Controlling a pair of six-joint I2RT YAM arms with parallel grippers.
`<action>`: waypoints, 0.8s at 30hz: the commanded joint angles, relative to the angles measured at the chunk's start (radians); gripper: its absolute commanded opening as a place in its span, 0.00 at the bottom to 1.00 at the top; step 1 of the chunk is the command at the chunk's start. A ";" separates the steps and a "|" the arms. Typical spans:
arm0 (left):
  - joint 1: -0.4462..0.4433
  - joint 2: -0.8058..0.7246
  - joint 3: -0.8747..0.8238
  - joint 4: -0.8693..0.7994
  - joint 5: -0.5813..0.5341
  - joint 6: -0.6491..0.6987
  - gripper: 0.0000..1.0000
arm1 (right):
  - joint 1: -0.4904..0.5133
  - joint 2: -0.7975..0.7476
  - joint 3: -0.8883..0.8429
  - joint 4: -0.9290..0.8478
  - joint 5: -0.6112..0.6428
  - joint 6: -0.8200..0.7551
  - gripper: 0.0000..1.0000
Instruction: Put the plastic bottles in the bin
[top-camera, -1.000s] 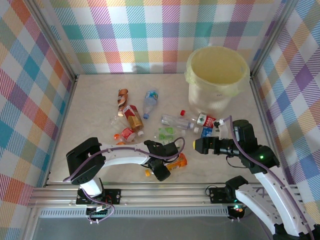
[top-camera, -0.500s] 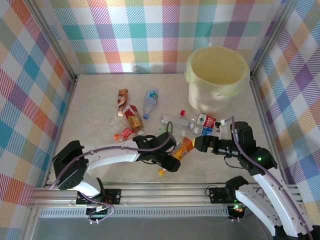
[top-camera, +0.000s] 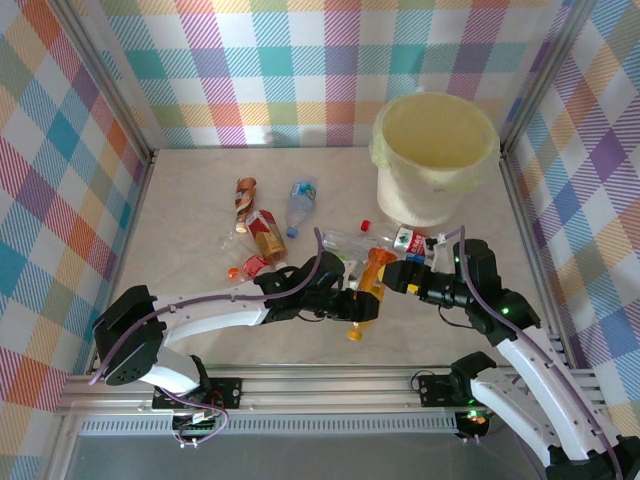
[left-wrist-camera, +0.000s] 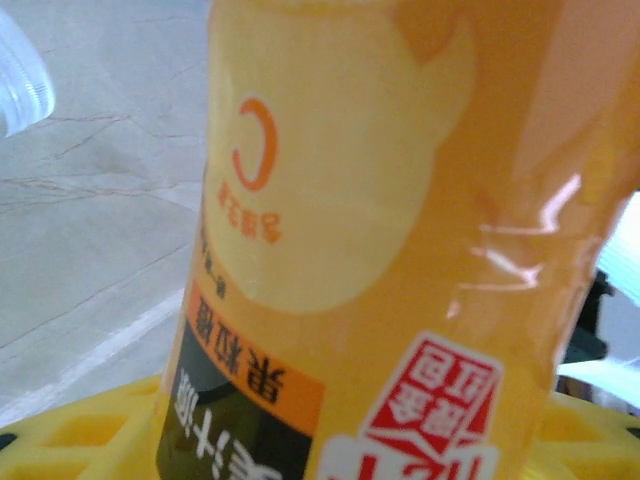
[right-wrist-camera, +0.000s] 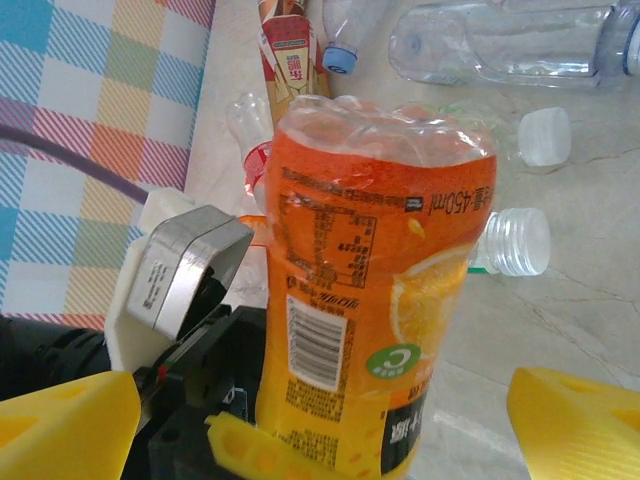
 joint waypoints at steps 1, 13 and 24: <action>0.005 -0.048 -0.016 0.106 0.043 -0.064 0.61 | 0.005 0.017 -0.023 0.119 -0.034 0.046 0.94; -0.017 -0.027 -0.015 0.152 0.070 -0.073 0.61 | 0.005 0.132 -0.033 0.270 -0.042 0.082 0.86; -0.018 -0.024 -0.013 0.161 0.068 -0.056 0.66 | 0.005 0.131 -0.033 0.264 -0.027 0.084 0.63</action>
